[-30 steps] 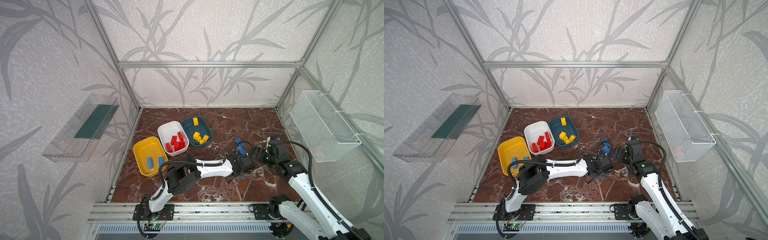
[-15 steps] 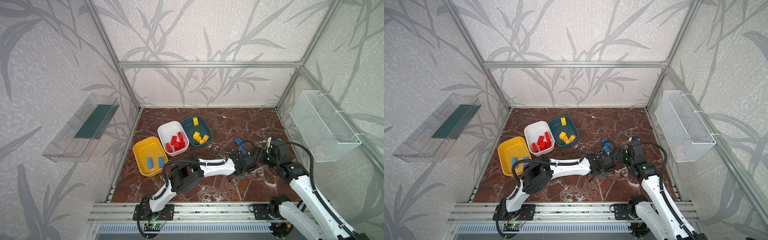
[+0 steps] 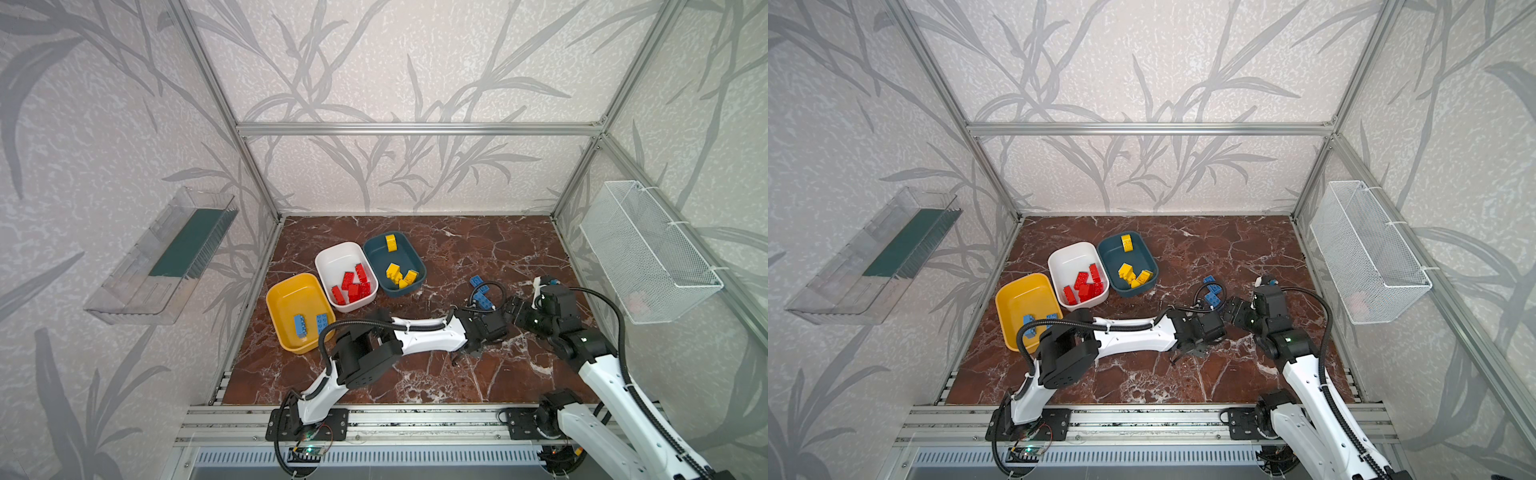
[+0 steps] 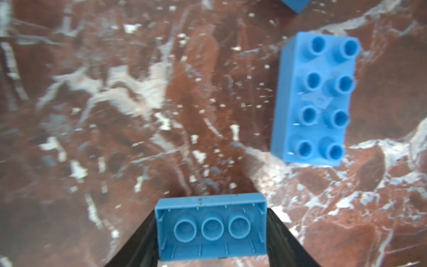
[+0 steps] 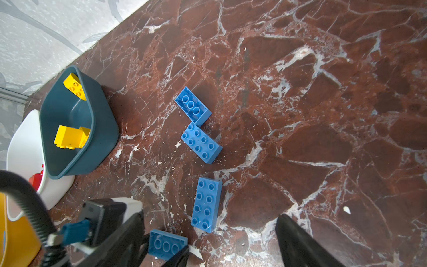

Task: Sort the legos into containers by color
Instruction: 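Grasp a blue 2x4 brick with the left gripper, then carry the blue brick with the left gripper and drop it into the yellow tub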

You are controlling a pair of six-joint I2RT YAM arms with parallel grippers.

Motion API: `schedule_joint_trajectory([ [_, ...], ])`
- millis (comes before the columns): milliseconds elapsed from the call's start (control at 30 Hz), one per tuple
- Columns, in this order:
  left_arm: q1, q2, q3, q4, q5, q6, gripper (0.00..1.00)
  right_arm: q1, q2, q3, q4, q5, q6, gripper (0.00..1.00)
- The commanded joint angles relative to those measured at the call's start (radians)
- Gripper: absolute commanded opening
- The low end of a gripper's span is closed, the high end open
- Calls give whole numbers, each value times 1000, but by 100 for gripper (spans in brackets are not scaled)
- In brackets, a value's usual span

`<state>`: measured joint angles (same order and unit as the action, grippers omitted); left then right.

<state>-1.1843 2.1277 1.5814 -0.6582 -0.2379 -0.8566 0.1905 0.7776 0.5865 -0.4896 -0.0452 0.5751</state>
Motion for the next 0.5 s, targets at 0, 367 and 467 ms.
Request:
schedule_joint_trajectory([
  [0,29,-124,-43,-21,-62,-3,57,-3,-20,-5,37,-34,-1,89],
  [367,242,-487,-311,-63,-131,5,56,290,96,14,198,-21,-4,87],
  [467,332,-619,-388,-89,-167,14,57,410,178,39,266,1,1,87],
])
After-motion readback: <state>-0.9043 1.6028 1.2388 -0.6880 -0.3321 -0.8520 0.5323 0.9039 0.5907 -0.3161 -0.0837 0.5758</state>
